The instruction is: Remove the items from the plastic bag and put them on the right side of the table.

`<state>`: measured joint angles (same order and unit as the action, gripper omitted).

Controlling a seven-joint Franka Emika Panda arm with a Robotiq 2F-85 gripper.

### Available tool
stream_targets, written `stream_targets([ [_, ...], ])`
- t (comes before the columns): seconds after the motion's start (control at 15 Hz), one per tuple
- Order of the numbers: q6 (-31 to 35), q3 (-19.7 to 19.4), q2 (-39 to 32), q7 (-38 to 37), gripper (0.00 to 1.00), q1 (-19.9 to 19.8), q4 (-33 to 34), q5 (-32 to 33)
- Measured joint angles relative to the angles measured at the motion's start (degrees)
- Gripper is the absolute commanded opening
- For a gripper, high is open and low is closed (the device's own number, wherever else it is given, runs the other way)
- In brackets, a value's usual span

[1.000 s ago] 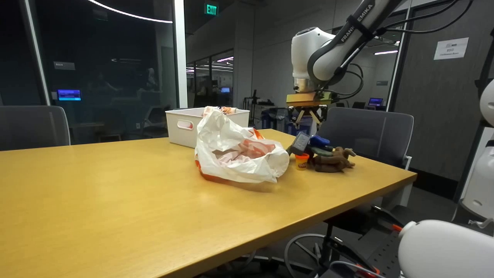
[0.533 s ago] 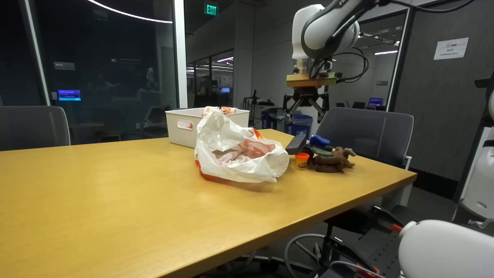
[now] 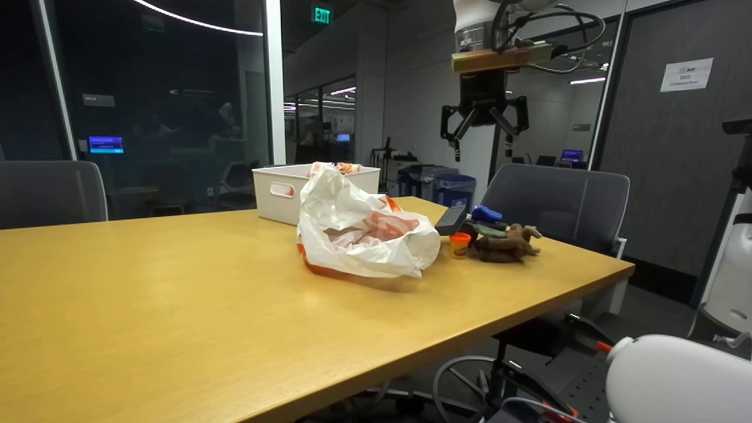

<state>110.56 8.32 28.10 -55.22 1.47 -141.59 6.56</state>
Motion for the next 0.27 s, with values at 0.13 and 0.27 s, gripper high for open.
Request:
stream_targets([
  [0.13, 0.0, 0.1, -0.1, 0.0, 1.00, -0.1, -0.2, 0.0],
  [0.27, 0.1, 0.1, -1.0, 0.0, 1.00, -0.4, -0.2, 0.0],
])
